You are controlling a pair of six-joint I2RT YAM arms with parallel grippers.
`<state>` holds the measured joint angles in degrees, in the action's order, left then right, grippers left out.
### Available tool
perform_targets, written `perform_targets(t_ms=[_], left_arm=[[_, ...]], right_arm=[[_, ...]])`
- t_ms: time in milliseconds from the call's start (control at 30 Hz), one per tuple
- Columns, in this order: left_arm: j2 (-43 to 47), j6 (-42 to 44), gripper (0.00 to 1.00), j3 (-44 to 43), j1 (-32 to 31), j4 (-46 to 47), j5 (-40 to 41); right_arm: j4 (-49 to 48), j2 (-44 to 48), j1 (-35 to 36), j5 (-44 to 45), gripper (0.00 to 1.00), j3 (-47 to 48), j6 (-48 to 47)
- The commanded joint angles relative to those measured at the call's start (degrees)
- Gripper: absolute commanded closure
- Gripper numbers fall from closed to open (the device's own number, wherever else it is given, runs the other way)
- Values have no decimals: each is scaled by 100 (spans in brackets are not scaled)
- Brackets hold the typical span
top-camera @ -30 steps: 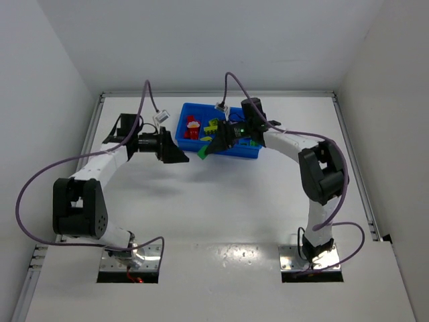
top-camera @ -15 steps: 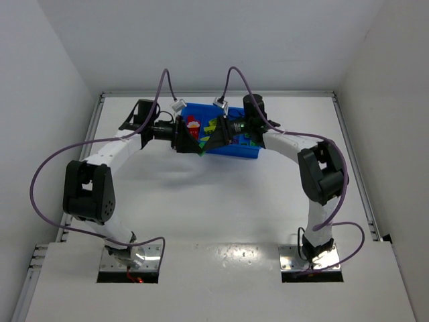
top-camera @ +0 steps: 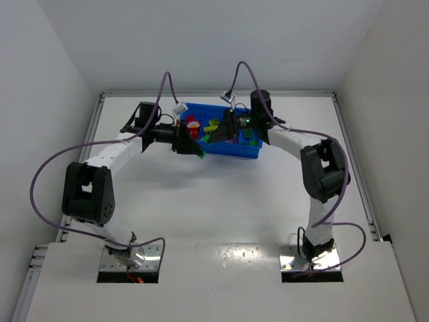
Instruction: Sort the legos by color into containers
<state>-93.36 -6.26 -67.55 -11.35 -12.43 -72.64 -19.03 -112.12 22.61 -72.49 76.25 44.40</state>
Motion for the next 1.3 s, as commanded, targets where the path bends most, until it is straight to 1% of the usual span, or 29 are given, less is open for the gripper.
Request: perform_targets(t_ms=[0,33,67,100,133,167,200,233,267,300,333,367,400,433,500,533,567,600,667,733,833,900,933,1000,1033,1067,1133,1200,1267], left_arm=[[397,231,87,408,-25,-85,188],[450,231,87,470,-25,-85,276],[511,283,89,523,-25,-85,416],[582,283,89,602,-25,-85,835],[730,283,89,603,-25,-85,1118],[801,283,89,603,-94,-85,1399],[872,283,90,603,-191,-85,2124],[942,283,90,603,-244,-85,2505],[1012,196,90,603,-244,63,2753],[1161,4,90,603,-297,195,3234],[1215,-94,91,603,-297,327,3430],[1215,-234,91,603,-349,503,3615],[1215,-235,91,533,-350,504,3799],[1215,-322,91,384,-472,565,4106],[1066,-323,91,191,-560,566,4179],[918,-323,91,7,-639,566,4362],[838,-323,91,-82,-640,566,4433],[759,-323,91,-179,-727,566,4486],[504,-323,91,-442,-807,566,4662],[311,-375,91,-740,-999,566,4793],[-102,-507,91,-1127,-1158,698,4917],[-471,-639,91,-1443,-1219,768,4917],[-586,-692,91,-1541,-1281,872,4987],[-954,-806,91,-1743,-1334,987,4988],[-1243,-893,91,-1996,-1404,1049,4988],[-1246,-894,91,-2164,-1405,1101,4988],[-1745,-982,91,-2700,-1606,1102,4988],[-2244,-1043,90,-3191,-1746,1102,4988],[-2571,-1096,89,-3492,-1800,1102,4988]], right_arm=[[-304,-38,-617,296,99,426,-28],[-182,-38,-705,445,99,426,-28],[-15,-38,-784,524,99,426,-237],[222,-38,-950,630,99,426,-396],[763,-38,-1039,935,99,426,-571],[1099,22,-1118,1173,99,426,-773],[1442,93,-1266,1445,99,426,-1167],[1733,93,-1338,1918,99,426,-1362],[2205,146,-1399,2184,99,426,-1529],[2454,146,-1478,2473,100,426,-1836],[2622,146,-1479,2911,100,426,-1987],[2893,198,-1479,3116,100,487,-2310],[3026,199,-1479,3379,100,488,-2435],[3132,199,-1427,3939,100,488,-2567],[3344,199,-1347,4486,100,558,-2752],[3405,129,-1269,5046,99,627,-2753],[3475,50,-1216,5286,94,689,-2753],[3476,49,-1215,5707,77,690,-2814],[3529,-12,-1215,5973,59,742,-2814],[3529,-12,-1215,5974,40,742,-2867],[3476,207,-1215,5852,30,742,-2805],[3423,426,-1268,5773,25,672,-2753],[3423,506,-1320,5503,24,620,-2753],[3423,707,-1382,5369,23,619,-2701],[3423,944,-1382,5298,23,567,-2752],[3423,1085,-1434,5245,23,567,-2753],[3528,1314,-1584,5245,21,505,-2753],[3774,1543,-1811,5297,16,435,-2753],[4002,1727,-1979,5359,13,269,-2648]])
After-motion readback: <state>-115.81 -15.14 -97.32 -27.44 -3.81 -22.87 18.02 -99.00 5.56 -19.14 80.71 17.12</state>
